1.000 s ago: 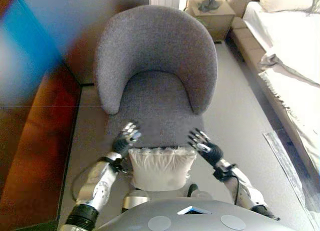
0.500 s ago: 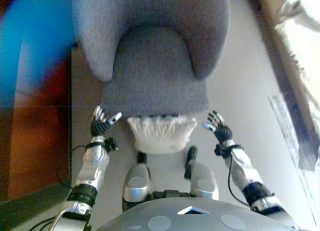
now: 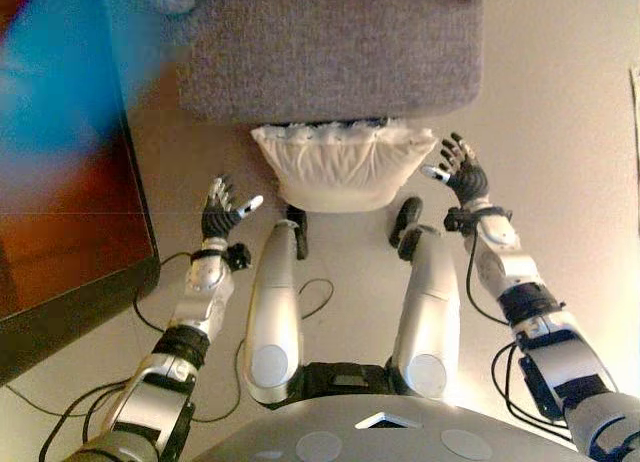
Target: Pick up the cushion and take it to the sofa
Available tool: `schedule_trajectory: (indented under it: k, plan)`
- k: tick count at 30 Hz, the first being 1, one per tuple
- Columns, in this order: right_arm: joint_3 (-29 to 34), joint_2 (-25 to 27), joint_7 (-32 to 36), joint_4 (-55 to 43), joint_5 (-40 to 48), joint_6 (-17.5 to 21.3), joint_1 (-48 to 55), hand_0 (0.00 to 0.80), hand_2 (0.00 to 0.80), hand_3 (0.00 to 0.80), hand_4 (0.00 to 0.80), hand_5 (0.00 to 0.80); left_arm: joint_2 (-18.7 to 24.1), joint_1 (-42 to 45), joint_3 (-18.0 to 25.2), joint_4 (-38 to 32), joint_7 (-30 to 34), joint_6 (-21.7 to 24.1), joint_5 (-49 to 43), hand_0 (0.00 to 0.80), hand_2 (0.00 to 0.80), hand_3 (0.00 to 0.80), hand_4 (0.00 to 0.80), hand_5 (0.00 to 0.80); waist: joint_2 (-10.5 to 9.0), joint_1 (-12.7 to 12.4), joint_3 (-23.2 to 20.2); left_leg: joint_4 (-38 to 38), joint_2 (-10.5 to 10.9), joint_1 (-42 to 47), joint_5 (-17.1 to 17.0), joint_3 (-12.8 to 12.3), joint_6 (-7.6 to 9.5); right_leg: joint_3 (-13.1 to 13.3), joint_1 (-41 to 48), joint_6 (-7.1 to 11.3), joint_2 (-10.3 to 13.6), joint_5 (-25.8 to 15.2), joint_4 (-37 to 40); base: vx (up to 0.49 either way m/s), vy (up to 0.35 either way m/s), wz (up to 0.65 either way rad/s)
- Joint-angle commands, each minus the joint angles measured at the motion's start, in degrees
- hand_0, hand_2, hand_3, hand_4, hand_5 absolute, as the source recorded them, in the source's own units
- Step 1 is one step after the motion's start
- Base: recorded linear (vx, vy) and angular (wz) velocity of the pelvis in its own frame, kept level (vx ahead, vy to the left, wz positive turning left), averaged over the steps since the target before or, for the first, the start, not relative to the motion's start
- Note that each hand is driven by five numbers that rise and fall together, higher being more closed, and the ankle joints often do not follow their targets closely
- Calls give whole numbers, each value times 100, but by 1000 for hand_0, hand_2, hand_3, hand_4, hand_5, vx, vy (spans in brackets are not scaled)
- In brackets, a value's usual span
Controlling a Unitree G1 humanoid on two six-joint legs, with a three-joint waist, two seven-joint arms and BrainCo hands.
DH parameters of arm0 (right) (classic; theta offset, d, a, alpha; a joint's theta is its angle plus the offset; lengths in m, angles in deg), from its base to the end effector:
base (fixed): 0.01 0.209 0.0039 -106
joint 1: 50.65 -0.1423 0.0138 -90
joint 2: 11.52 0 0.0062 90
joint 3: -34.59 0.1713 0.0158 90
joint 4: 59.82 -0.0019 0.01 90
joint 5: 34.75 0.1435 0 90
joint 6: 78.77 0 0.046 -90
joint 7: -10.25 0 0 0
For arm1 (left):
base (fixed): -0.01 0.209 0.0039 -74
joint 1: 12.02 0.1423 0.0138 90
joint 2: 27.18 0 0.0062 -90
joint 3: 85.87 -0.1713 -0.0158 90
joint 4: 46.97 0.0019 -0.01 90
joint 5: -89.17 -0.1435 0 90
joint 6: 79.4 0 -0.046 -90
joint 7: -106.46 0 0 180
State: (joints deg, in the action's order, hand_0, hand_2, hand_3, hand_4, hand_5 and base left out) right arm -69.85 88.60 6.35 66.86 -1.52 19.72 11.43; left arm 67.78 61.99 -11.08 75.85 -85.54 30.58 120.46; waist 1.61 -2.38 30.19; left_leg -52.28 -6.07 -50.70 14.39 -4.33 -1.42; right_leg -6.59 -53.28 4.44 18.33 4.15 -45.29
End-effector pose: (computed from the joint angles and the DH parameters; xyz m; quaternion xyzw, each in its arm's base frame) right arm 0.2877 -0.2103 0.0700 0.0085 0.0297 -0.0169 0.9994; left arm 0.2469 0.1931 0.0284 -0.0418 0.0104 0.0778 0.9960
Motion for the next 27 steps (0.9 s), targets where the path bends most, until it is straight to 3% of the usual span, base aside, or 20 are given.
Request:
schedule_trajectory:
  k: [1,6,15,22,27]
  plan:
    - [-108,379,47,112,84,-19,-415,0,0,0,0,0,-135,-278,-167,-90,178,372,421,0,0,0,0,0,284,34,-40,-253,25,-430,324,-22,128,364,-420,199,110,545,-965,-66,58,-10]
    - [-152,512,84,466,168,-203,-972,0,0,0,0,0,-119,-732,-168,93,342,282,600,0,0,0,0,0,360,102,-40,-1094,3,-1239,463,38,185,618,-1186,96,-38,690,-1660,-31,49,-8]
    - [-277,640,160,909,206,-494,-1592,0,0,0,0,0,64,-1358,-100,518,936,-162,1071,0,0,0,0,0,428,226,-40,-1929,-163,-1916,537,18,211,805,-1750,-60,-173,880,-2283,20,36,-4]
    - [-578,715,291,1365,55,-818,-2131,0,0,0,0,0,408,-1983,-125,1023,704,-545,1091,0,0,0,0,0,415,280,-40,-2275,-260,-2215,546,-4,190,875,-2017,-114,-210,936,-2556,8,16,-5]
    - [-620,717,8,1570,30,-816,-2275,0,0,0,0,0,510,-2198,-20,1344,402,-524,1155,0,0,0,0,0,383,299,-40,-2279,-292,-2308,545,-20,162,873,-2106,-117,-230,907,-2514,-1,18,-2]
